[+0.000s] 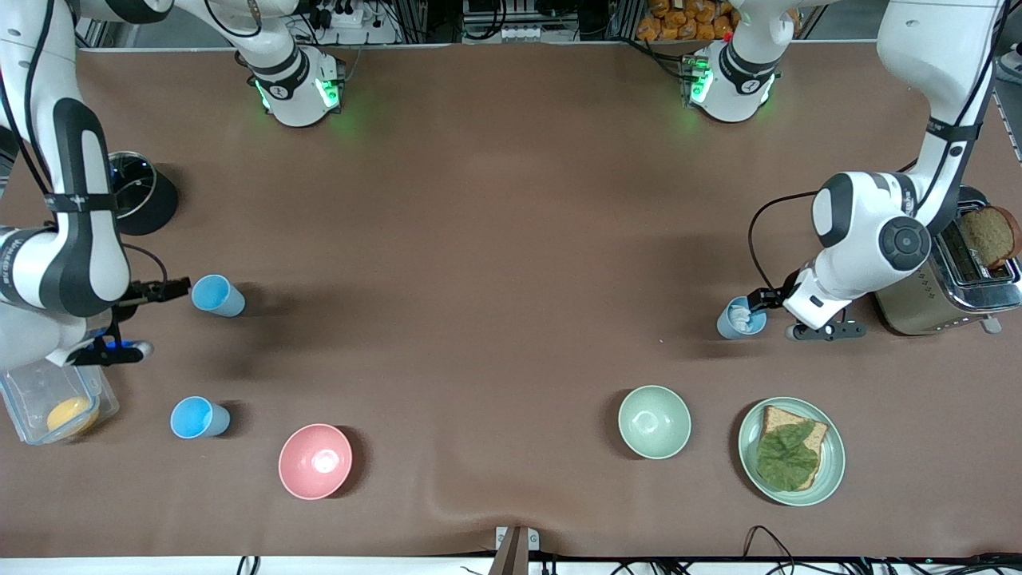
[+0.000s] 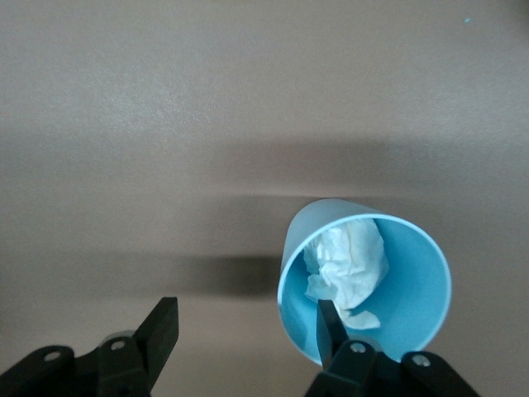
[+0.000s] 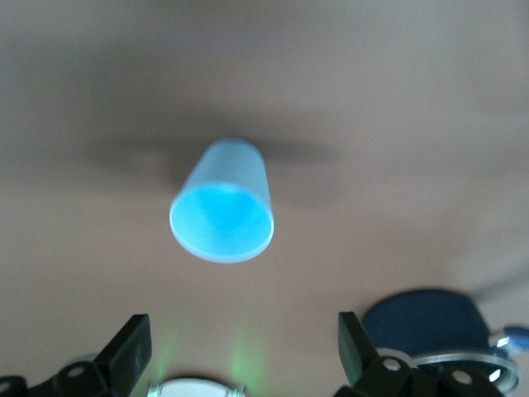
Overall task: Stack blue cups with both arms
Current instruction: 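Grasp the tissue cup with the left gripper while the right gripper grasps the blue cup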
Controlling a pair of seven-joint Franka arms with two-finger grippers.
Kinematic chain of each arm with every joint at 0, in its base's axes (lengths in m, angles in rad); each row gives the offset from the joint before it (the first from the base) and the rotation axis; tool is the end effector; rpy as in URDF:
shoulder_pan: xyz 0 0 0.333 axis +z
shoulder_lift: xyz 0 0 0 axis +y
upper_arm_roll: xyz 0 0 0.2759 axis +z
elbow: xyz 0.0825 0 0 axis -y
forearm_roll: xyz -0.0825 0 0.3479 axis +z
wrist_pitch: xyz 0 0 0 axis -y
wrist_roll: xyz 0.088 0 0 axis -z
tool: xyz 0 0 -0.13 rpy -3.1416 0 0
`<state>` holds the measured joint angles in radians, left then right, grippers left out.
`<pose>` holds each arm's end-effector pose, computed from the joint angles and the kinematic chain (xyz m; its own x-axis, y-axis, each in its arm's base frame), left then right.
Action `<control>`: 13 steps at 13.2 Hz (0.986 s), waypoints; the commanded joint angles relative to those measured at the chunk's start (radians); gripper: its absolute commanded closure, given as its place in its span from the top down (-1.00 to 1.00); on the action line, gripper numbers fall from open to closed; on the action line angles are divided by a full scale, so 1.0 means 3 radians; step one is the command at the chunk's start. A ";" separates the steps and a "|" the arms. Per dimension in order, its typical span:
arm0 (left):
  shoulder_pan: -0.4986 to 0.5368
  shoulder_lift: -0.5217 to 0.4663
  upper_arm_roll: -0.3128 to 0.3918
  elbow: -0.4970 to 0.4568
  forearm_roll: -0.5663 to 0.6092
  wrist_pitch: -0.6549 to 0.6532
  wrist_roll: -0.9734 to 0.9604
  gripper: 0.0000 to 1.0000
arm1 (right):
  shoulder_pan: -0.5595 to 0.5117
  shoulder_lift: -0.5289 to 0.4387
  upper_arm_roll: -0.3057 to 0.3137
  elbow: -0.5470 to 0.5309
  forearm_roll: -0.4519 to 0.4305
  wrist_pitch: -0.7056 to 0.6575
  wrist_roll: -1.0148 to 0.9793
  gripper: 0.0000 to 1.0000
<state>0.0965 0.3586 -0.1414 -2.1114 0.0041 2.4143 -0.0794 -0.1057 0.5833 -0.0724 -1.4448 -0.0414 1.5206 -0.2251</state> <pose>0.5356 -0.0254 0.2086 0.9977 0.0377 -0.0557 0.0401 -0.9983 0.0426 0.5740 -0.1039 0.2829 0.8701 0.0585 -0.4894 0.0485 -0.9983 -0.0331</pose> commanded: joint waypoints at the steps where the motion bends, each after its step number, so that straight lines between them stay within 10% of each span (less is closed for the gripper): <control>1: 0.0011 0.0078 -0.0009 0.0109 -0.0044 -0.0020 0.0050 -0.60 | -0.0127 -0.0098 0.0022 -0.0194 0.0147 0.0243 -0.0047 1.00; 2: -0.0010 0.0078 -0.0009 0.0120 -0.0039 -0.0020 0.0040 -1.00 | -0.0194 -0.0139 0.0027 -0.0367 0.0219 0.0482 -0.0103 1.00; 7: -0.0117 0.0108 -0.0070 0.0232 -0.0085 -0.0025 0.0014 -1.00 | -0.0266 -0.0446 0.0027 -0.1221 0.0235 0.1056 -0.0497 1.00; 13: -0.0943 0.0133 -0.0341 0.0896 -0.0080 -0.0643 -0.1459 -1.00 | -0.0276 -0.0370 0.0032 -0.1305 0.0312 0.1276 -0.0513 1.00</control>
<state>-0.0762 0.3758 -0.2287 -1.9414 -0.0019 2.2948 -0.3333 -0.1777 0.5001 -0.0736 -1.8032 0.0345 1.8746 -0.3625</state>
